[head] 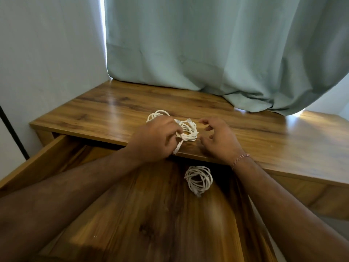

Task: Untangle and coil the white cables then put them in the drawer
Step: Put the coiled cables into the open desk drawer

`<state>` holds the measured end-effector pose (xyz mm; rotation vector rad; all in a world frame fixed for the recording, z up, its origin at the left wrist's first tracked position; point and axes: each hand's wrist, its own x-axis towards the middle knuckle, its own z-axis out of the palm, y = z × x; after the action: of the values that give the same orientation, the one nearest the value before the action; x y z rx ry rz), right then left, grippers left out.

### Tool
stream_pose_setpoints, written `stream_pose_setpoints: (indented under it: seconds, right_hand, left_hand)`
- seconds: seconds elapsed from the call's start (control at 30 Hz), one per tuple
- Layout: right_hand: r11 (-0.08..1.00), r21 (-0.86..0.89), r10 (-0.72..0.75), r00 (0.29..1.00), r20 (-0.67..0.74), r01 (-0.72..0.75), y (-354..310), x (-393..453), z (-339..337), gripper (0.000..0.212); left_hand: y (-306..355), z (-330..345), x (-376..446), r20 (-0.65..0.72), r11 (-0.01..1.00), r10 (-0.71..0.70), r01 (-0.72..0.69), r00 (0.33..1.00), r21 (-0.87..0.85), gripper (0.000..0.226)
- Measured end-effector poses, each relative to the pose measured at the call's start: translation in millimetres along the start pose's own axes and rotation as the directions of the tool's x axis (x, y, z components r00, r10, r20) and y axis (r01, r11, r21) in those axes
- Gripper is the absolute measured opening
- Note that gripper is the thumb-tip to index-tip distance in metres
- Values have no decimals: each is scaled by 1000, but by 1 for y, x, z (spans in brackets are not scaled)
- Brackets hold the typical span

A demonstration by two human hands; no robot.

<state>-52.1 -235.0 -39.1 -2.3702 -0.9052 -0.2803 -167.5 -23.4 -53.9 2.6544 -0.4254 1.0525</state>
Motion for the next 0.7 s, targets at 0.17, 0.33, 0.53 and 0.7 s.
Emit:
stream_pose_setpoints:
  seconds: [0.17,0.33,0.53,0.7]
  right_hand:
    - [961,-196,-138,955,262,193,-1,29,8,66]
    - [925,-282,-170,942,289,254,-5,30,11,62]
    - [885,-306,-289,929,230,351,-7,16,15,45]
    - [835,-369,-316,905,286,408,-17,7,7,33]
  left_hand:
    - [-26,9,28,82,974,-195,183,977,130,43]
    - [-37,7,37,262,882,-300,162,917,443,51]
    - [-40,11,28,243,878,-303,171,921,447,43]
    - [-18,-1,18,257,994,32,-57,966,89,52]
